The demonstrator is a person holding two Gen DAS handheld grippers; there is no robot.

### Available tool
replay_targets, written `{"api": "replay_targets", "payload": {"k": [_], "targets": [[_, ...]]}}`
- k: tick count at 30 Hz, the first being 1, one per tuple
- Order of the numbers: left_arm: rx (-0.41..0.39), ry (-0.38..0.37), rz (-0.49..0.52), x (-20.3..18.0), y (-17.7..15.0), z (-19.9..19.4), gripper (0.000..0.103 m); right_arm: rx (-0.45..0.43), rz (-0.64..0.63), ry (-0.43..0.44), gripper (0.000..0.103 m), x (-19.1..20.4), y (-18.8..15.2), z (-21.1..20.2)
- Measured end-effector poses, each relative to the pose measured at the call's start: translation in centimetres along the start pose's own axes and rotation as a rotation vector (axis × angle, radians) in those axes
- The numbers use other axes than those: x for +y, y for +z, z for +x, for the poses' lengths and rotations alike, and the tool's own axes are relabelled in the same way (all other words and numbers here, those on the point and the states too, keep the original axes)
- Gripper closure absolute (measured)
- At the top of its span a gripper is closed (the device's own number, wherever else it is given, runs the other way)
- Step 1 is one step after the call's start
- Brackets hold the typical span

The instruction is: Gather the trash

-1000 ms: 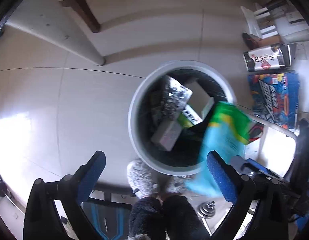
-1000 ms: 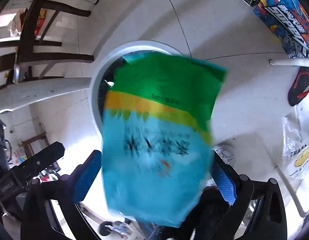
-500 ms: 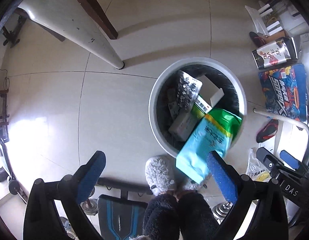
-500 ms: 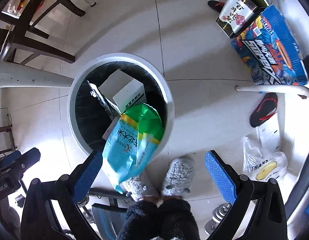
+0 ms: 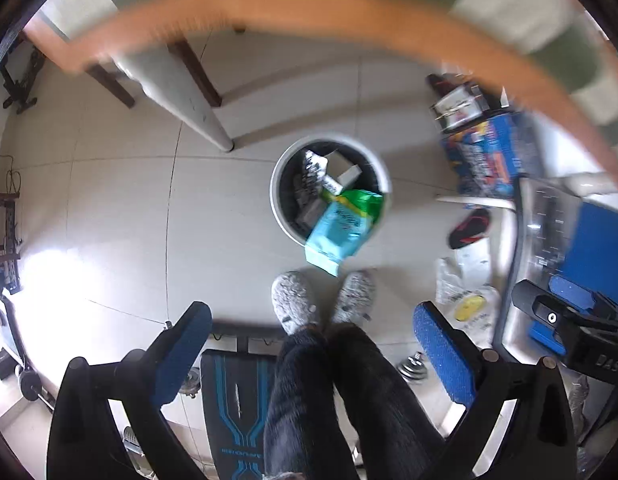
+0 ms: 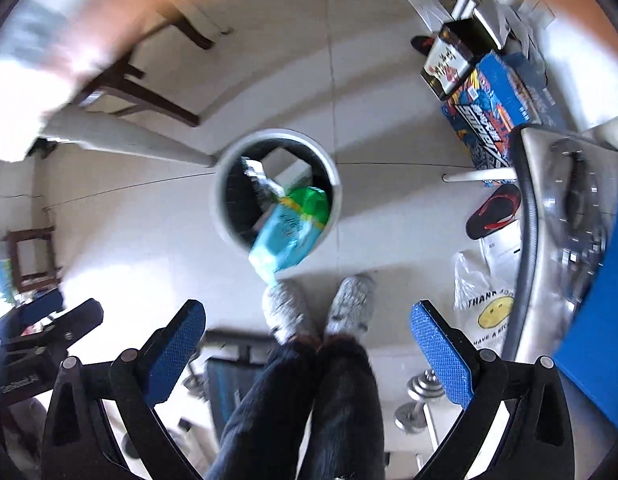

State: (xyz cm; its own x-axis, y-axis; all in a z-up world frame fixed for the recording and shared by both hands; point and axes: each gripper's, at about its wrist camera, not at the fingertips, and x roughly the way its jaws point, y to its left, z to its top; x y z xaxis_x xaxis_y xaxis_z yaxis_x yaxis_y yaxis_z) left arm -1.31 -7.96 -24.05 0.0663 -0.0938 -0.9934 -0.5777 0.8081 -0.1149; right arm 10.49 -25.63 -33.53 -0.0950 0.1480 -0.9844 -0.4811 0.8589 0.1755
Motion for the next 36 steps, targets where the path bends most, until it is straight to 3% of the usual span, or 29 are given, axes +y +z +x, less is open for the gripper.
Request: {"api": "replay_targets", "payload": {"k": [11,16,23,36], "targets": [[-0.145,-0.150,0.028,-2.6,-3.2,-20.3,0.000,-0.105,-0.050,0.172,0.000,2.9,-4.4,-25.5],[-0.201,-0.195,0.025,-3.1,-4.9,-26.0,0.000,-0.158,-0.085,0.230,0.000,4.1,-6.5,-34.1],[-0.232,-0.226,0.024,-3.5,-7.3,-29.8,0.000,-0.162,-0.130,0.274,0.000,5.3,-9.4,-40.0],[-0.280,-0.244,0.027,-3.6,-9.3,-31.9,0.000,-0.176,-0.141,0.278,0.000,5.1,-11.7,-42.1]]}}
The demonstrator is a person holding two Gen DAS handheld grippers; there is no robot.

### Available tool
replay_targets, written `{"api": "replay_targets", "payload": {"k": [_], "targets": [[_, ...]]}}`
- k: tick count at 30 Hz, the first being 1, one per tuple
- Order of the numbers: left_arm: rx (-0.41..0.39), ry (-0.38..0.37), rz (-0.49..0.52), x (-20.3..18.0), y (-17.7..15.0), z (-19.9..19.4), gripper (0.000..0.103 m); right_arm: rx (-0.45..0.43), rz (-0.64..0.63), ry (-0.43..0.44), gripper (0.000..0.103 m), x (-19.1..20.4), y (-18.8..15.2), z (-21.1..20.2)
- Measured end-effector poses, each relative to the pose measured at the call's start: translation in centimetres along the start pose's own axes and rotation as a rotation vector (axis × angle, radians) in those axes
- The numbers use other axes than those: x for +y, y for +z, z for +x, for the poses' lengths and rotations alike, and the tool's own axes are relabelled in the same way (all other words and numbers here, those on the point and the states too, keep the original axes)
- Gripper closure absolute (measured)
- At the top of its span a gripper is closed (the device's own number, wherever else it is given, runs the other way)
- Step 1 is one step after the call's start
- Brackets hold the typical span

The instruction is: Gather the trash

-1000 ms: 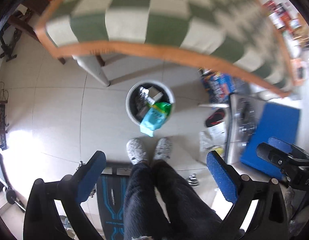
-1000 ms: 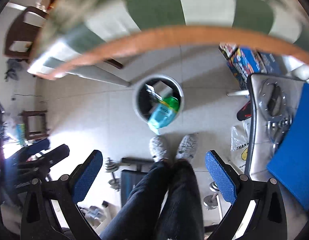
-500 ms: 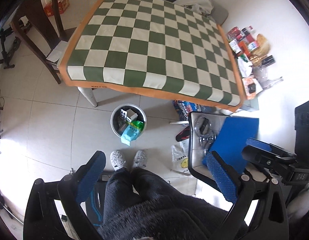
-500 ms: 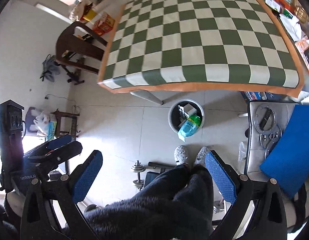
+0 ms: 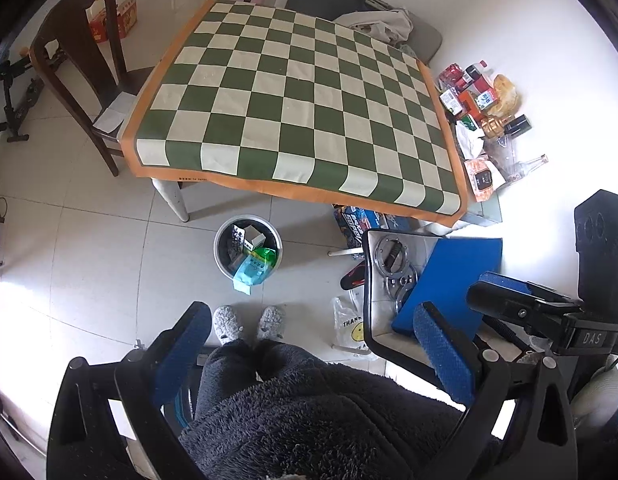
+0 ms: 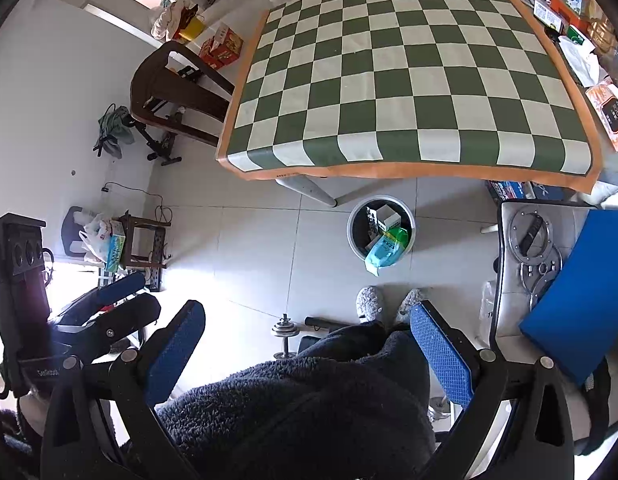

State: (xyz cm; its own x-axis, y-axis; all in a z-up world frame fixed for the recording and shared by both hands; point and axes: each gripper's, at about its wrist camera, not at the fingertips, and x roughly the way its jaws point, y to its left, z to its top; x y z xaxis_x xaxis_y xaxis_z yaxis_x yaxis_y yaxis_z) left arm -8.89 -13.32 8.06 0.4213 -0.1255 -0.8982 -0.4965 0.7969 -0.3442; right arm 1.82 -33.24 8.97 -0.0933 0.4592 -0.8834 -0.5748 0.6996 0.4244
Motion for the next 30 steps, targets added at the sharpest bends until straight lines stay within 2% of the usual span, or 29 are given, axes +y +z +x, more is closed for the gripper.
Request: {"api": "replay_targets", "payload": {"k": [30], "targets": [[0.002,-0.001,-0.021,0.17,-0.87,-0.46,0.000,0.028,-0.017,0.011,0.000,0.63,-0.08,0.60]]}}
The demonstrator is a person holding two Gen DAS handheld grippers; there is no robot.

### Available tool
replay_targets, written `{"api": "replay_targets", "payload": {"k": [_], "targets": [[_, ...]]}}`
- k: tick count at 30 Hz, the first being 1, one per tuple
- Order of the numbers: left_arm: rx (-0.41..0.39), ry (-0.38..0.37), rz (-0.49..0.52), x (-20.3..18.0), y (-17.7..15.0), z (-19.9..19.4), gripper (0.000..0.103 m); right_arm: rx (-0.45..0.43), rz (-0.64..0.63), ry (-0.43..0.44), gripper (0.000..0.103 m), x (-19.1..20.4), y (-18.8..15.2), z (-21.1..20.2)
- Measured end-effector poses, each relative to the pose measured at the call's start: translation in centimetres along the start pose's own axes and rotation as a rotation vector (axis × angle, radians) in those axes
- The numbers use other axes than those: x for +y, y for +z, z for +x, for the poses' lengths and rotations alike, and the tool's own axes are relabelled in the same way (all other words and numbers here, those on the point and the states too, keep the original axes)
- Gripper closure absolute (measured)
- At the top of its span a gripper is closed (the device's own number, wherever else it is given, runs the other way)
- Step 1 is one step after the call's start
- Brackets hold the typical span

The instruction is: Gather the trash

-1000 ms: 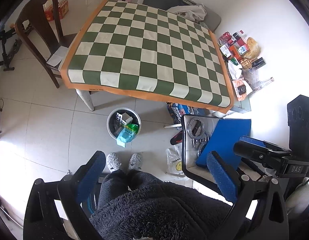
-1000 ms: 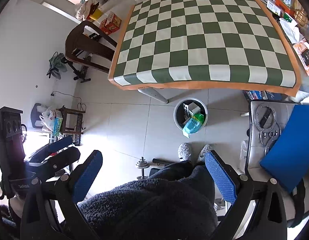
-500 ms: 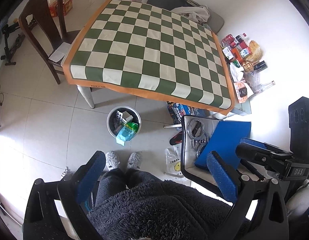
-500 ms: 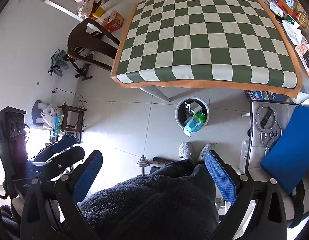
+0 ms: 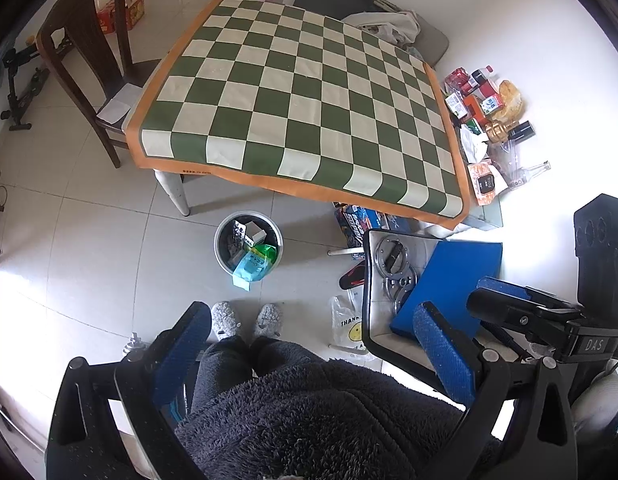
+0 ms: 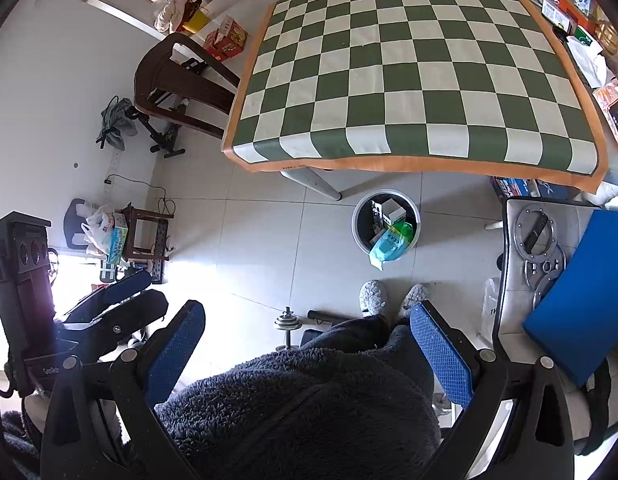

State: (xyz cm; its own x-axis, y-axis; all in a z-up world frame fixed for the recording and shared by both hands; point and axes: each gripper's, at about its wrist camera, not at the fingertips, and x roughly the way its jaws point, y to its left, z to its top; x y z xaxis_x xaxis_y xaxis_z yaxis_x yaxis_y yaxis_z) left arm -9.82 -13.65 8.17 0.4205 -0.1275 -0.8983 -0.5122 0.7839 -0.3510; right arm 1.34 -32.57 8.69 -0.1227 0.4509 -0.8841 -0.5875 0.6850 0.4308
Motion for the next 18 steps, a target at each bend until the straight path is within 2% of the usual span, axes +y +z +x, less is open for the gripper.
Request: {"api": "replay_targets", "payload": {"k": [18], "targets": [[-0.008,0.003,-0.015,-0.67,-0.21,0.03,0.000,0.002,0.001,0.000,0.000,0.00,-0.18,0.07]]}}
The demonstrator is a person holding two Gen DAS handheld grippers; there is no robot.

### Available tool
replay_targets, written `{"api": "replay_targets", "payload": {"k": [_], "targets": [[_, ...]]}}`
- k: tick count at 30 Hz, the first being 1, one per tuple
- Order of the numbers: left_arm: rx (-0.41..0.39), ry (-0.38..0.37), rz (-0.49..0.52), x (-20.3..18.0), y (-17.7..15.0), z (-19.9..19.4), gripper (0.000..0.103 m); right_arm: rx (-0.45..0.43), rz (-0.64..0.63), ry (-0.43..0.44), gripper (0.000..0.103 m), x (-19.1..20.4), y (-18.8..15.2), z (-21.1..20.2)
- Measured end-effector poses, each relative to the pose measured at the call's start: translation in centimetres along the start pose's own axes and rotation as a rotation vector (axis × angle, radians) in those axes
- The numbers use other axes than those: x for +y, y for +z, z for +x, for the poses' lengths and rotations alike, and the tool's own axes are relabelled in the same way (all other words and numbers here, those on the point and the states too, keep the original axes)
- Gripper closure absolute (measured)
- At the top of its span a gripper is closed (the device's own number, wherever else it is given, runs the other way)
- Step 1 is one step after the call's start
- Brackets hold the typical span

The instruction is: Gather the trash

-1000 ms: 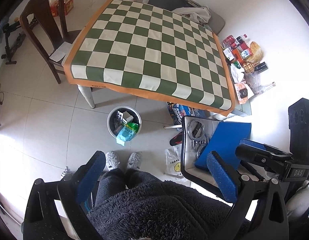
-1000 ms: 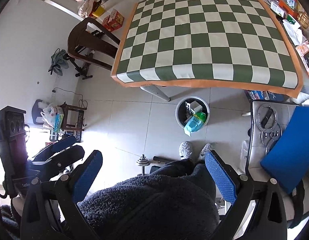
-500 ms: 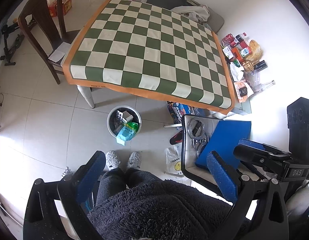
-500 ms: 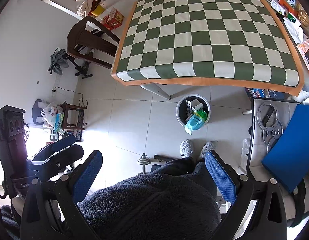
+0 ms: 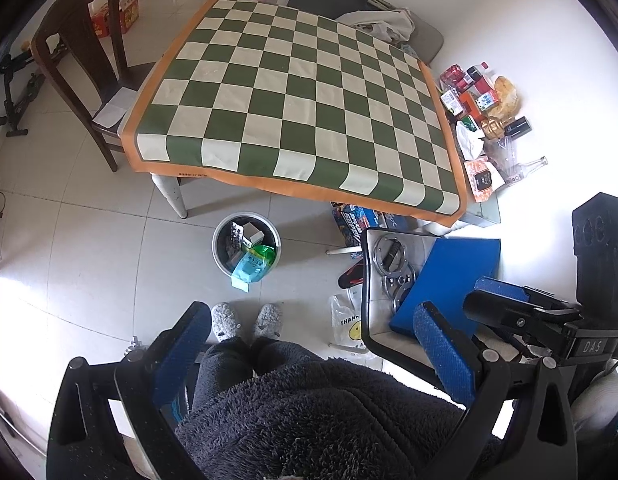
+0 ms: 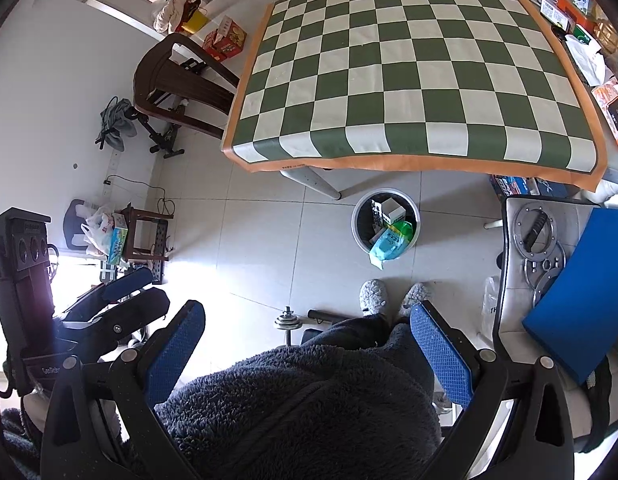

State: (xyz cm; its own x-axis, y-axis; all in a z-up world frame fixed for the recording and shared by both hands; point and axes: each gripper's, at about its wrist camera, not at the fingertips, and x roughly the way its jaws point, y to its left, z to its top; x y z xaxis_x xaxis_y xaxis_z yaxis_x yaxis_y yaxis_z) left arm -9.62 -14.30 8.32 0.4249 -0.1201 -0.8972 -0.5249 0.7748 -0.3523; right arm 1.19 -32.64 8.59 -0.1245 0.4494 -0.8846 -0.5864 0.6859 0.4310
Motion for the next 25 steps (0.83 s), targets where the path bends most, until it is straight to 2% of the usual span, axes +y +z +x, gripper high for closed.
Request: {"api": "replay_targets", "payload": {"k": [25], "targets": [[-0.010,0.001,-0.004,-0.47,-0.27,-0.23,0.000,-0.010,0.012,0.000,0.000,-0.43,-0.62,-0.10]]}}
